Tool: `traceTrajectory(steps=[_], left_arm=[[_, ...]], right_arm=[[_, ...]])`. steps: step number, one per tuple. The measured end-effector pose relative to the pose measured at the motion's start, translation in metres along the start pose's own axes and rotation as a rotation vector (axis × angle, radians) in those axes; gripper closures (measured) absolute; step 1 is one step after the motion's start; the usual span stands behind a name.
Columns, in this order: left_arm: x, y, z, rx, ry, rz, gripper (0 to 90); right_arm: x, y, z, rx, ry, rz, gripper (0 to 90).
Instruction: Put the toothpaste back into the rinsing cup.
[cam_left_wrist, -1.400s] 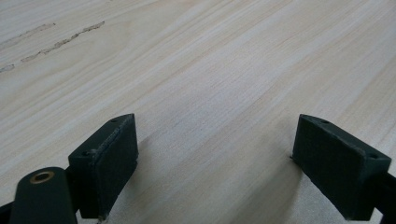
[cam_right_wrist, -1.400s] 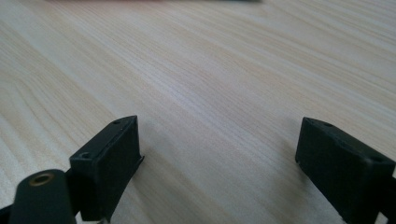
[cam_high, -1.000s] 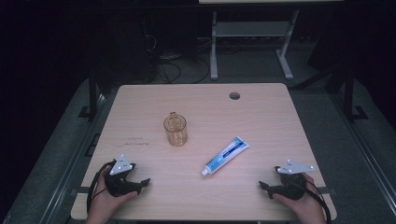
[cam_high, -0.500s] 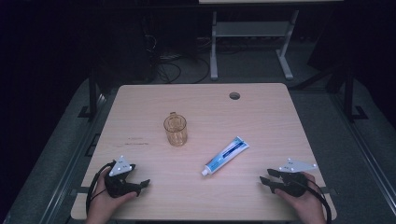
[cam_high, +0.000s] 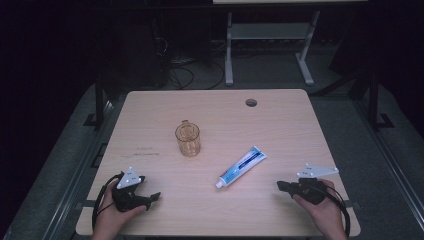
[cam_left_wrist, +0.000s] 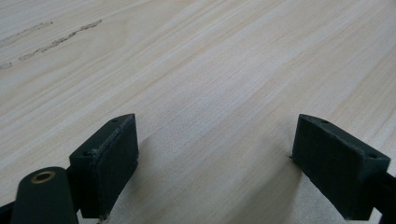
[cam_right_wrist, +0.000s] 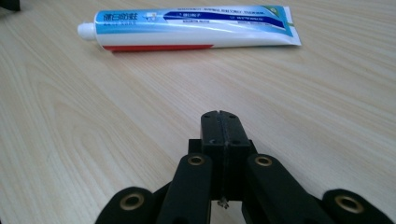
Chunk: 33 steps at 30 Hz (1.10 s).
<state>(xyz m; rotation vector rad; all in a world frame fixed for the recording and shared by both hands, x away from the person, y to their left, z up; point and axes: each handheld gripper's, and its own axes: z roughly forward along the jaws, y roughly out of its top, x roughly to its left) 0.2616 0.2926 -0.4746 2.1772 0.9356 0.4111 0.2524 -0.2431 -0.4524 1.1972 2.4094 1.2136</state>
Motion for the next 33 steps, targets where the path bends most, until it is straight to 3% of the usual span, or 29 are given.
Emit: traceTrajectory(steps=[11, 33], left_arm=[[0.0, 0.0, 0.0, 0.0, 0.0, -0.002, 13.8], [0.0, 0.0, 0.0, -0.003, 0.0, -0.003, 13.8]], right_arm=[[0.007, 0.015, 0.005, -0.014, 0.051, 0.008, 90.0], [0.021, 0.045, 0.023, -0.021, 0.109, -0.025, 89.9]])
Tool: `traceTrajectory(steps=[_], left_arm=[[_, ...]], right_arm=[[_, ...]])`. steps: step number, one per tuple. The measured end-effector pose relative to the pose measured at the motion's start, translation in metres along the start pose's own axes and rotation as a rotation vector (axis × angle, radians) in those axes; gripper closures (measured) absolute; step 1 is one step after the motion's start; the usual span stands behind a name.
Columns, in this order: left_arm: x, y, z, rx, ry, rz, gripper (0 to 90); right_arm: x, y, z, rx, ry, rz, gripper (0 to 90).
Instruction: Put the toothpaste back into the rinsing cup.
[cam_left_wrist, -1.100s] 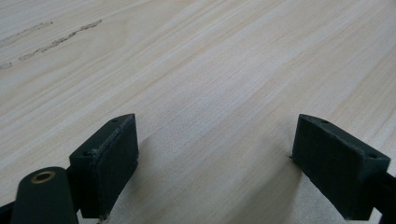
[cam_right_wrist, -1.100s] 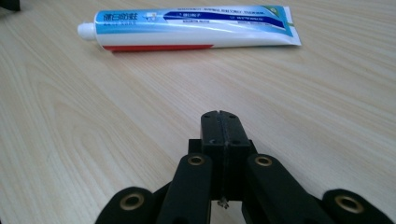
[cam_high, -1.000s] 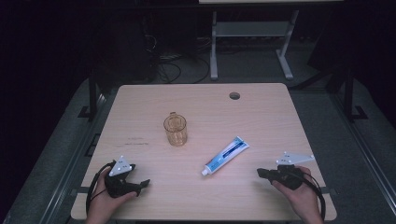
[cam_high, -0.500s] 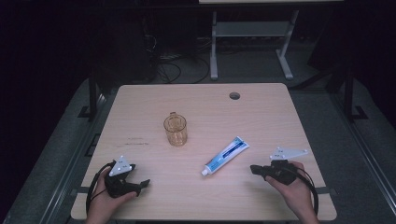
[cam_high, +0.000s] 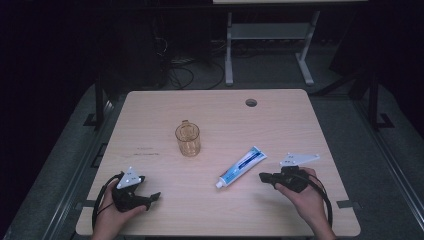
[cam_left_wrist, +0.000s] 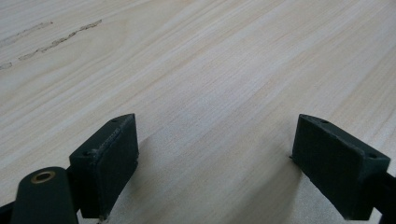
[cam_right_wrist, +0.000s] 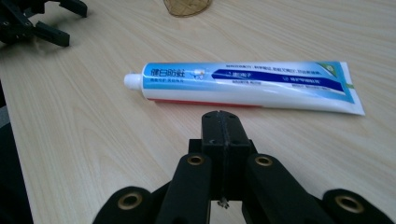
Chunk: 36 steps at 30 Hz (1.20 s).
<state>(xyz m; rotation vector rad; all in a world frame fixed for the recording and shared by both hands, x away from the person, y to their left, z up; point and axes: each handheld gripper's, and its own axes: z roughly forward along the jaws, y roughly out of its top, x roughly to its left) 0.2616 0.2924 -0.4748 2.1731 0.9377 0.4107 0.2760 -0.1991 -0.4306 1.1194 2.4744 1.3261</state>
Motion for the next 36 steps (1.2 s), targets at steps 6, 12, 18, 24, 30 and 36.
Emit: traceTrajectory(steps=[6, 12, 18, 24, 30, 36], left_arm=[[0.0, 0.0, 0.0, 0.0, 0.0, 0.0, 13.8], [0.0, 0.0, 0.0, 0.001, 0.0, 0.0, 13.8], [0.0, 0.0, 0.0, 0.002, 0.0, 0.0, 13.8], [0.0, 0.0, 0.0, 0.002, -0.001, 0.0, 13.8], [0.0, 0.0, 0.0, 0.002, 0.0, 0.0, 13.8], [0.0, 0.0, 0.0, 0.003, 0.0, 0.0, 13.8]], right_arm=[[0.004, 0.011, 0.008, -0.003, 0.018, -0.023, 90.0], [0.007, 0.023, 0.018, -0.003, 0.039, -0.036, 90.0], [0.01, 0.033, 0.028, -0.004, 0.053, -0.047, 90.0], [0.014, 0.041, 0.039, 0.0, 0.067, -0.065, 90.0], [0.017, 0.048, 0.05, 0.007, 0.077, -0.073, 90.0], [0.02, 0.054, 0.062, 0.015, 0.09, -0.081, 90.0]])
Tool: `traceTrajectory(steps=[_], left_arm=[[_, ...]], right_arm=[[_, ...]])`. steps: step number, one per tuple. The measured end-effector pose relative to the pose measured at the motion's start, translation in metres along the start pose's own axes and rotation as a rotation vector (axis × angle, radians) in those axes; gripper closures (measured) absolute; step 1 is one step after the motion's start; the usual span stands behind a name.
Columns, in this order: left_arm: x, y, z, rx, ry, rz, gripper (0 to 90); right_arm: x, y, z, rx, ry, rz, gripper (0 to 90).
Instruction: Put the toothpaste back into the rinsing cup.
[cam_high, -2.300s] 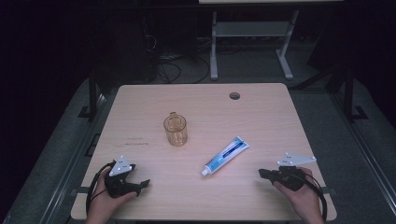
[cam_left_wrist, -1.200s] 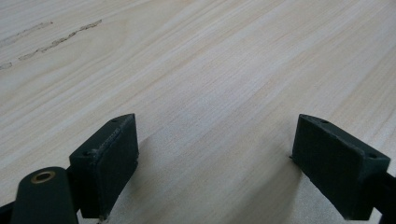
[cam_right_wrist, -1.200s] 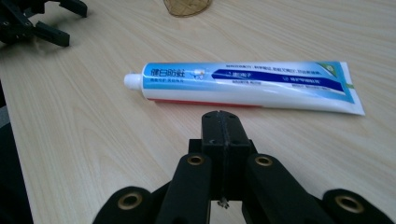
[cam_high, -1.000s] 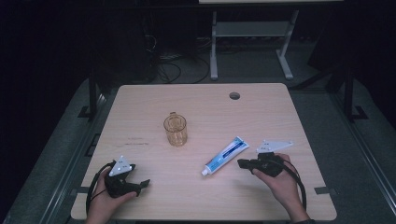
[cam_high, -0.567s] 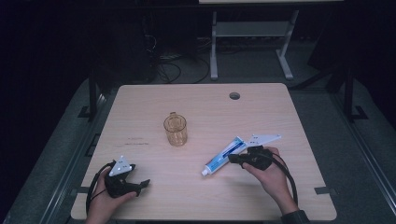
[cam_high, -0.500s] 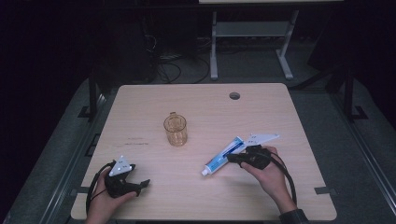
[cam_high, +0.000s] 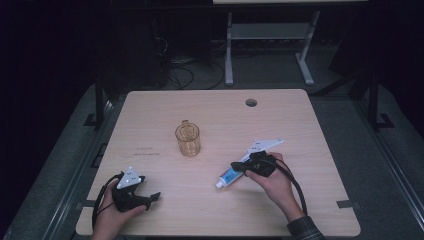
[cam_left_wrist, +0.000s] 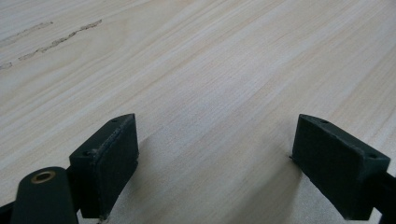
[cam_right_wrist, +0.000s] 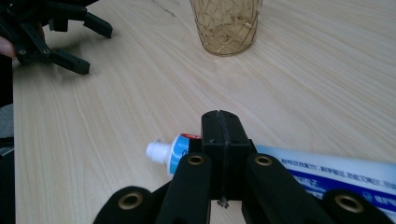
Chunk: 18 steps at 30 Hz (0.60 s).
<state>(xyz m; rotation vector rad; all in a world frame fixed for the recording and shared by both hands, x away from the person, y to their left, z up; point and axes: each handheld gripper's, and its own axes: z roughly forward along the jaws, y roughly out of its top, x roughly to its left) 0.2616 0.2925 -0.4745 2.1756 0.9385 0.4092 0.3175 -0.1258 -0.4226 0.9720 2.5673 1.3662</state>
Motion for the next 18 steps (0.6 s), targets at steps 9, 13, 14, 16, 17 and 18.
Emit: traceTrajectory(steps=[9, 13, 14, 16, 17, 18], left_arm=[[0.0, 0.0, 0.0, 0.0, 0.0, 0.0, 13.8], [0.0, 0.0, 0.0, 0.0, 0.0, 0.0, 13.8], [0.0, 0.0, 0.0, 0.0, 0.0, 0.0, 13.8], [0.0, 0.0, 0.0, 0.0, 0.0, 0.0, 13.8], [0.0, 0.0, 0.0, 0.0, 0.0, 0.0, 13.8], [0.0, 0.0, 0.0, 0.0, 0.0, 0.0, 13.8]], right_arm=[[0.006, 0.006, 0.025, 0.033, 0.023, -0.016, 90.0], [0.009, 0.007, 0.036, 0.053, 0.033, -0.027, 90.0], [0.01, 0.007, 0.039, 0.057, 0.036, -0.029, 90.0], [0.011, 0.007, 0.045, 0.069, 0.041, -0.034, 90.0], [0.012, 0.007, 0.047, 0.074, 0.043, -0.033, 90.0], [0.013, 0.007, 0.049, 0.077, 0.043, -0.038, 90.0]])
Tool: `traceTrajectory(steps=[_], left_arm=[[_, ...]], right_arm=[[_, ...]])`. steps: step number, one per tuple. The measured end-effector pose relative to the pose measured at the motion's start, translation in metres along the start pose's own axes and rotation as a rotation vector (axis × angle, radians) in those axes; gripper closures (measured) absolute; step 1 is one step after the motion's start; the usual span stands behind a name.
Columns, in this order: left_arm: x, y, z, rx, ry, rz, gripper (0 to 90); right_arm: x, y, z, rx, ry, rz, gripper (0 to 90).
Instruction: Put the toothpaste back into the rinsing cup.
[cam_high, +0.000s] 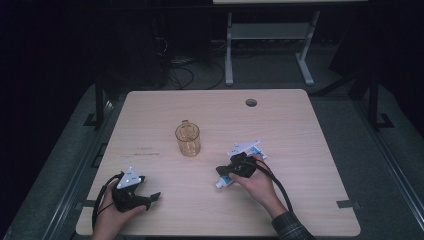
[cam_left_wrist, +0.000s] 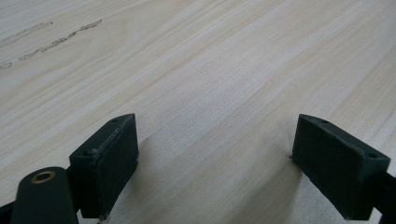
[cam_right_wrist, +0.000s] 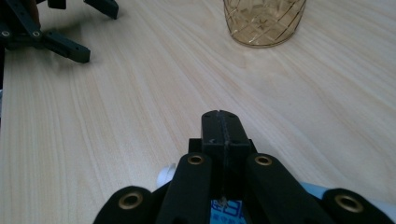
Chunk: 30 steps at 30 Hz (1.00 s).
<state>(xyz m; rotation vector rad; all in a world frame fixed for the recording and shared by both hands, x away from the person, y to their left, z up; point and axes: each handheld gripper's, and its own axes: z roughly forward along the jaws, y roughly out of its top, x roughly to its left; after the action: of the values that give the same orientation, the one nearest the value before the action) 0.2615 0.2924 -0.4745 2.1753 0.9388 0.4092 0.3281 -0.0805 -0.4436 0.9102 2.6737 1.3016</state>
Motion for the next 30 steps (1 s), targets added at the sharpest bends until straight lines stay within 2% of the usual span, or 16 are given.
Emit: traceTrajectory(steps=[5, 12, 30], left_arm=[[0.0, 0.0, 0.0, 0.0, 0.0, 0.0, 13.8], [0.0, 0.0, 0.0, 0.0, 0.0, 0.0, 13.8], [0.0, 0.0, 0.0, 0.001, 0.0, 0.001, 14.0]], right_arm=[[0.001, 0.0, 0.008, 0.02, 0.004, -0.006, 90.0], [0.002, -0.003, 0.011, 0.032, 0.005, -0.008, 90.0], [0.009, -0.013, 0.001, 0.042, -0.004, -0.008, 90.0]])
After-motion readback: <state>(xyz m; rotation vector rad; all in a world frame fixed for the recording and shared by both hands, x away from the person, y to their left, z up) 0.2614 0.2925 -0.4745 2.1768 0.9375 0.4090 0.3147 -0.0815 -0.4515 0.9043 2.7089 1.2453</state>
